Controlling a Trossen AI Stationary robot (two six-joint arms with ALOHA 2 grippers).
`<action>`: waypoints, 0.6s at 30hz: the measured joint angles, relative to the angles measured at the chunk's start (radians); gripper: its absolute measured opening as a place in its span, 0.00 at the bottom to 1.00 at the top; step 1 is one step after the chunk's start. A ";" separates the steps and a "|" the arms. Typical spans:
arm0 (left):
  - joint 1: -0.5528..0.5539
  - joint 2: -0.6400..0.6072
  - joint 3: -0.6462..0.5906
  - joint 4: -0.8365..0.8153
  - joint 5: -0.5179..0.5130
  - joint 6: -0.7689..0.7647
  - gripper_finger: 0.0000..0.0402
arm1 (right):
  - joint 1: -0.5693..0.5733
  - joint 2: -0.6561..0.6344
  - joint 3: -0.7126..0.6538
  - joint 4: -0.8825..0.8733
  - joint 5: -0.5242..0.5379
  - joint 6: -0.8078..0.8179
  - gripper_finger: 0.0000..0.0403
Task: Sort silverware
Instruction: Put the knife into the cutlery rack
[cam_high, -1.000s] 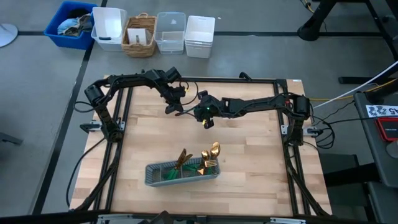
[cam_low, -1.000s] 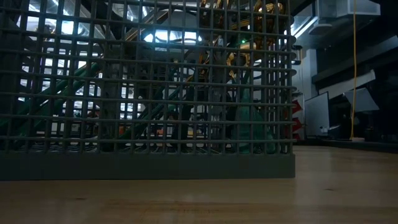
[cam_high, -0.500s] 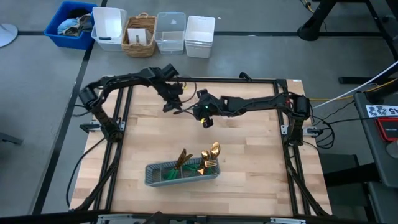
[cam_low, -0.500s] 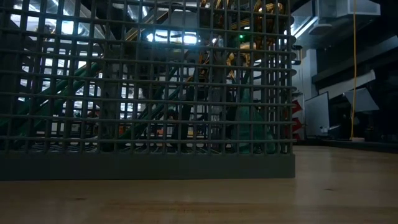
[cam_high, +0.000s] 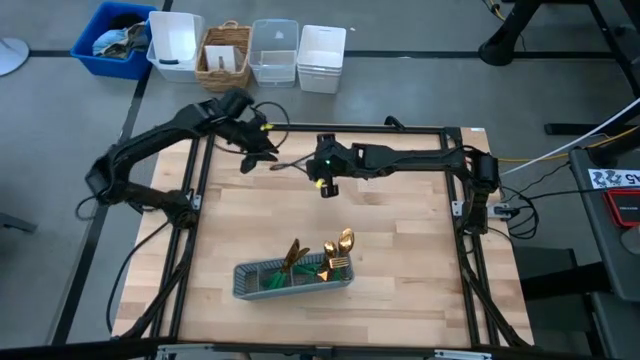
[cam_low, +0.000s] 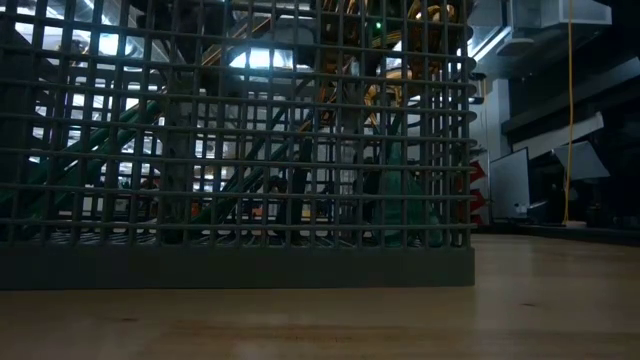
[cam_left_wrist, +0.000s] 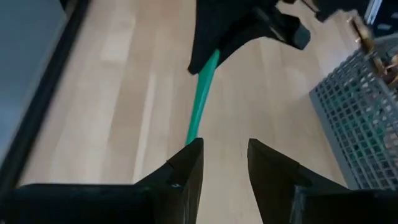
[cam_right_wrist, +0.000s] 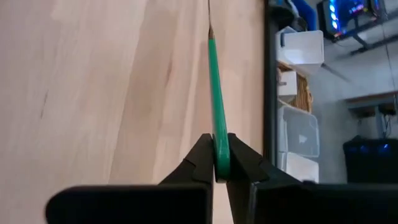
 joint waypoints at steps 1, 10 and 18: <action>-0.001 -0.029 -0.012 0.014 0.000 -0.003 0.28 | 0.000 0.000 0.023 -0.019 0.001 0.023 0.05; -0.002 -0.255 -0.236 0.199 -0.004 -0.126 0.28 | 0.000 0.000 0.244 -0.257 -0.001 0.140 0.05; -0.002 -0.376 -0.432 0.423 -0.011 -0.291 0.28 | 0.000 -0.035 0.369 -0.515 0.000 0.248 0.05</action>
